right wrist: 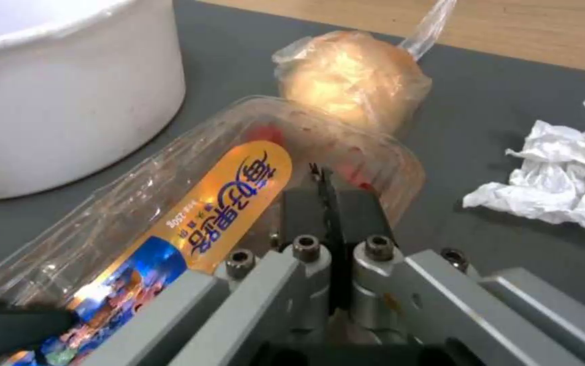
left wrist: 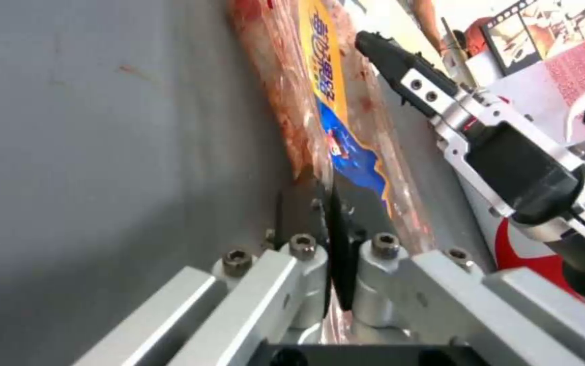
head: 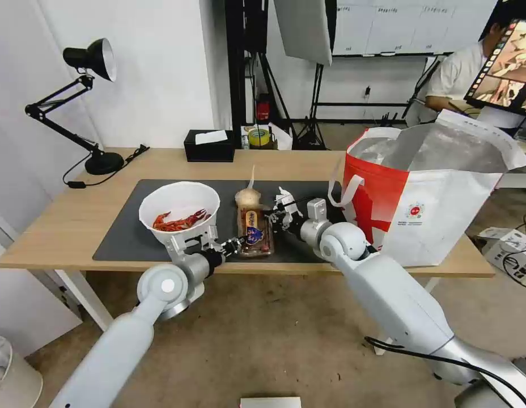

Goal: Pick up the trash from the table and place it into the takeout bag.

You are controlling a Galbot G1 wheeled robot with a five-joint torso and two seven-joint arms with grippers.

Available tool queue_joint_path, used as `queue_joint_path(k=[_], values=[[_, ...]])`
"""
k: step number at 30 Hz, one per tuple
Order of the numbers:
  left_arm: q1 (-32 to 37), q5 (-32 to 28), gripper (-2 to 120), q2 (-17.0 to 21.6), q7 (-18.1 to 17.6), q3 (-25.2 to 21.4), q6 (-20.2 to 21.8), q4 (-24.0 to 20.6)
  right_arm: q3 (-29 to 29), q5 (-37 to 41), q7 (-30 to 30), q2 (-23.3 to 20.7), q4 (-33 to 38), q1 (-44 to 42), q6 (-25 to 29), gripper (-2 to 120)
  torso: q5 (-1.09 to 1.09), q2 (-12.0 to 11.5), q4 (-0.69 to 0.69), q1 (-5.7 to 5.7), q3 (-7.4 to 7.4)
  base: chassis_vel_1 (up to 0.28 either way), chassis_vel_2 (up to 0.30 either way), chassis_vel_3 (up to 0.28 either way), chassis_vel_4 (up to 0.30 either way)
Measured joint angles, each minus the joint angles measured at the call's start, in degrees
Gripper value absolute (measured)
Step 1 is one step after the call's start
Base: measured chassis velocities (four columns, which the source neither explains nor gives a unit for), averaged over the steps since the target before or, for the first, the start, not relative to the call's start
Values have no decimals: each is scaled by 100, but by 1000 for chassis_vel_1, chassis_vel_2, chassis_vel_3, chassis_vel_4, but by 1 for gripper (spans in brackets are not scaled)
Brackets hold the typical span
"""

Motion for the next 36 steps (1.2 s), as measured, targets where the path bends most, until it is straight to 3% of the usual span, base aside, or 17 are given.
queue_joint_path(k=[16, 20, 31, 34, 35, 36], values=[[60, 23, 0, 28, 1, -32, -21, -91, 60, 116, 7, -10, 51, -64, 6, 0, 0, 0, 0, 0, 0, 0, 0, 0, 0], [66, 20, 0, 42, 1, -45, -29, -139, 180, 442, -94, -56, 247, -145, 311, 0, 0, 0, 0, 0, 0, 0, 0, 0, 0], [67, -76, 0, 133, -6, -132, -41, -377, 675, 843, 147, -727, 1451, -943, 1108, 0, 0, 0, 0, -1, 0, 0, 0, 0, 0], [86, -129, 0, 174, -8, -210, -48, -460, 1000, 790, 382, -891, 1965, -1635, 1468, 0, 2, 0, -1, -1, 0, 0, 0, 0, 0], [123, -155, 0, 195, -8, -252, -56, -568, 1425, 709, 541, -985, 2442, -2269, 1749, 0, 1, 0, 0, -1, -1, 0, 0, 0, 0], [123, -155, 0, 195, -8, -252, -56, -568, 1425, 709, 541, -985, 2442, -2269, 1749, 0, 1, 0, 0, -1, -1, 0, 0, 0, 0]])
